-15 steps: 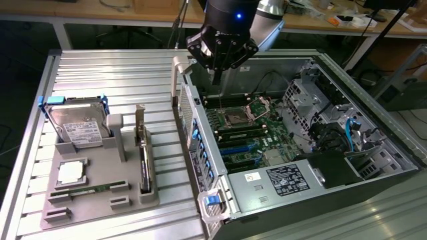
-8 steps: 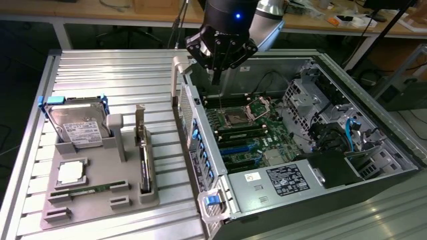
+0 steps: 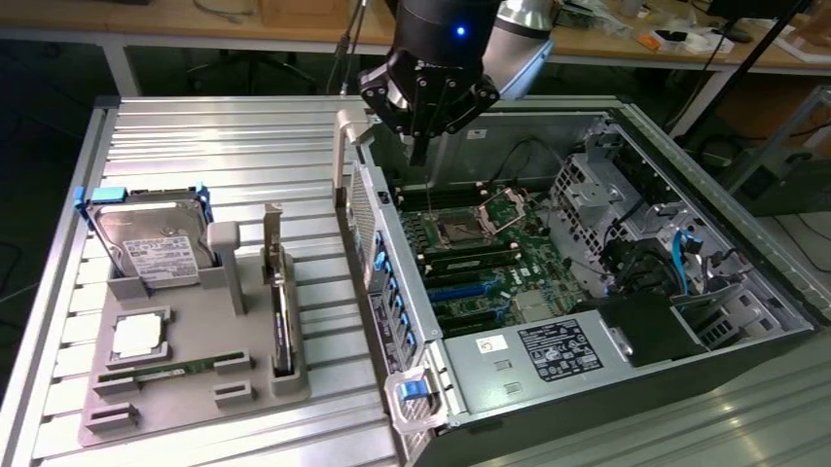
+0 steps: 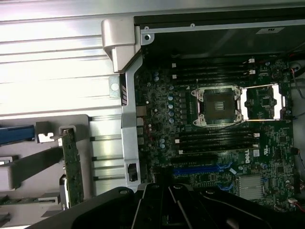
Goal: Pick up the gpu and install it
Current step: 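Reach for the gpu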
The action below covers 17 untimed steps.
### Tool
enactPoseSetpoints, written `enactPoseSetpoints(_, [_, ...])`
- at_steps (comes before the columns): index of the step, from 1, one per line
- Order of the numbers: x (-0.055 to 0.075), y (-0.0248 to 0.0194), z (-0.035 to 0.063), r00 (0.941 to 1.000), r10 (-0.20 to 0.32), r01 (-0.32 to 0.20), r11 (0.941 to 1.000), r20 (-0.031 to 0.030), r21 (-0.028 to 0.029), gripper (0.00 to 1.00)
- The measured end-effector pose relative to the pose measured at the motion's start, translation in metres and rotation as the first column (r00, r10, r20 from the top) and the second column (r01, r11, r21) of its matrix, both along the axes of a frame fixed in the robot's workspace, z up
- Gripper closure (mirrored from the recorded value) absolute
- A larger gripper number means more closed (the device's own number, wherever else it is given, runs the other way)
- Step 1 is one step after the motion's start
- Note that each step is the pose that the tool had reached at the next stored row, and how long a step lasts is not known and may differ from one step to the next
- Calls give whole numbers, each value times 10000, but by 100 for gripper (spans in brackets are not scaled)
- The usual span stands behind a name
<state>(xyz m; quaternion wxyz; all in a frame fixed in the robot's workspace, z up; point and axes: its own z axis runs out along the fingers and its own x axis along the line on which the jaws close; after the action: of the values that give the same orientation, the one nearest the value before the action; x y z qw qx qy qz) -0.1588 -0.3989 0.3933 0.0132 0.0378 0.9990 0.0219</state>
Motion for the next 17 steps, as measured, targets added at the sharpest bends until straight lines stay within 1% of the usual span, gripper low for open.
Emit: enactPoseSetpoints(17, [-35,0,0,10000,0,0,10000,0,0,89])
